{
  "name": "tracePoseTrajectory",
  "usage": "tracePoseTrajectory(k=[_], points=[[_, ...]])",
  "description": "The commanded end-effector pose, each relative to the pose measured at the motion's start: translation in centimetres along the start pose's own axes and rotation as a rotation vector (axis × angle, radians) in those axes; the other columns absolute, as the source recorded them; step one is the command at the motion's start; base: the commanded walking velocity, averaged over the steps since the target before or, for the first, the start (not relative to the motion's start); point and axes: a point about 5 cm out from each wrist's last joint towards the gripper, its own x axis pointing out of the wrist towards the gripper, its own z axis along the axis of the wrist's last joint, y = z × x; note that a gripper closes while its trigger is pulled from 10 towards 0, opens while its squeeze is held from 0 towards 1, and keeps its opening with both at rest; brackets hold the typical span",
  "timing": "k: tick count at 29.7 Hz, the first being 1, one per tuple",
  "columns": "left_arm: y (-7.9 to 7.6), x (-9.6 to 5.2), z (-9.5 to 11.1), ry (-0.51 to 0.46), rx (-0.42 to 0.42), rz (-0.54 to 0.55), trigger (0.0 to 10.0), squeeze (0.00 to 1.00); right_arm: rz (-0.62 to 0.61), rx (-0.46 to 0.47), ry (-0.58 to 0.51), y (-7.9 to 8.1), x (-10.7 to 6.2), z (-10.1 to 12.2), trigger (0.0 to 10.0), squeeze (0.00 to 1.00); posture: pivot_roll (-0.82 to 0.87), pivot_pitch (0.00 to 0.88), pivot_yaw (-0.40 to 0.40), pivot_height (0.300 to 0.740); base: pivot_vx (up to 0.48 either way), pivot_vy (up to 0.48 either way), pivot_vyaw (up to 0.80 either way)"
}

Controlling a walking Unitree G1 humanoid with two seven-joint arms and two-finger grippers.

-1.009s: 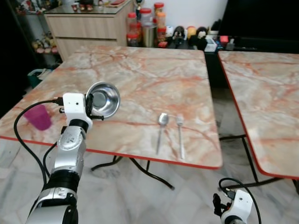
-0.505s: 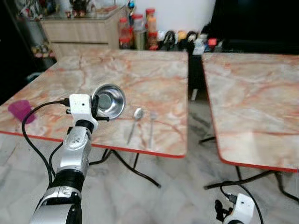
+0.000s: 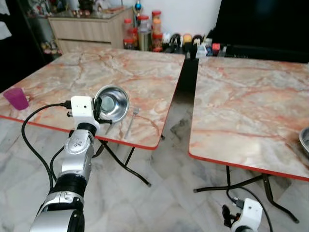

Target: Setting the table

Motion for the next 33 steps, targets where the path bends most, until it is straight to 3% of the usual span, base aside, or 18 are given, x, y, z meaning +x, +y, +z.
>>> tracePoseTrajectory(k=[1,33], points=[[0.33,0.17,0.29,-0.009,-0.005,0.011,10.0,0.0,0.009,0.015,0.001,0.52,0.07,-0.03,10.0,0.0,0.03,0.0,-0.002,0.736,0.0,-0.334,0.0],[-0.45,0.42,0.28,-0.009,-0.018,-0.028,10.0,0.0,0.017,0.028,-0.001,0.49,-0.22,-0.65,10.0,0.0,0.02,0.0,0.002,0.736,0.0,-0.322,0.0]])
